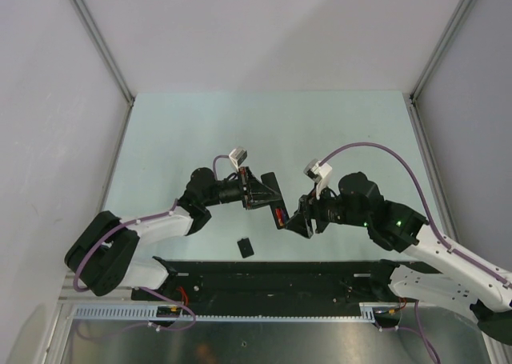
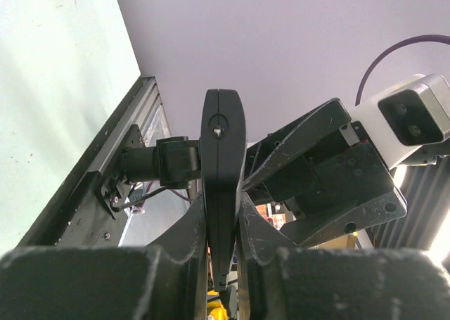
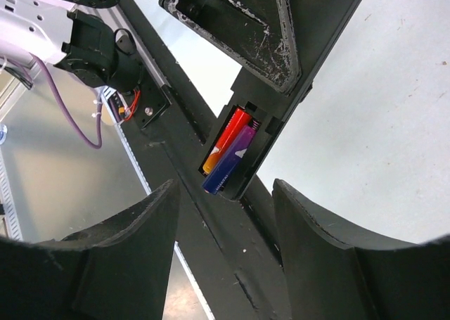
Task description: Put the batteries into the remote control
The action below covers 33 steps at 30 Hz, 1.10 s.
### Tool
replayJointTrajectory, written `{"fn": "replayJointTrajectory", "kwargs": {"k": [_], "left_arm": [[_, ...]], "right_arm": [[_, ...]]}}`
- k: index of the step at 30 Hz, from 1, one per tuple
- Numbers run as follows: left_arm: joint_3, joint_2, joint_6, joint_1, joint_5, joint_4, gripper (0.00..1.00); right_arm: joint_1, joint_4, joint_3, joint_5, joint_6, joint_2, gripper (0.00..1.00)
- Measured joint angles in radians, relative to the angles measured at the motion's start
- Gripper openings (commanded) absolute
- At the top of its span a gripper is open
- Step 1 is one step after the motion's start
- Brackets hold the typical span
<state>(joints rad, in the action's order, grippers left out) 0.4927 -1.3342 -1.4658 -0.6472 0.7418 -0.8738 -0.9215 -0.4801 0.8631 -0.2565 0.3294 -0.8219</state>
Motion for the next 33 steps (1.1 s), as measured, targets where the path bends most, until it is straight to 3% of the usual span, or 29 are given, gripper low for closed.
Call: {"fn": "replayJointTrajectory", "kwargs": {"k": [33], "left_arm": [[0.0, 0.014, 0.008, -0.008, -0.008, 0.002, 0.0]], "right_arm": [[0.067, 0.003, -0.01, -0.087, -0.054, -0.026, 0.49]]}}
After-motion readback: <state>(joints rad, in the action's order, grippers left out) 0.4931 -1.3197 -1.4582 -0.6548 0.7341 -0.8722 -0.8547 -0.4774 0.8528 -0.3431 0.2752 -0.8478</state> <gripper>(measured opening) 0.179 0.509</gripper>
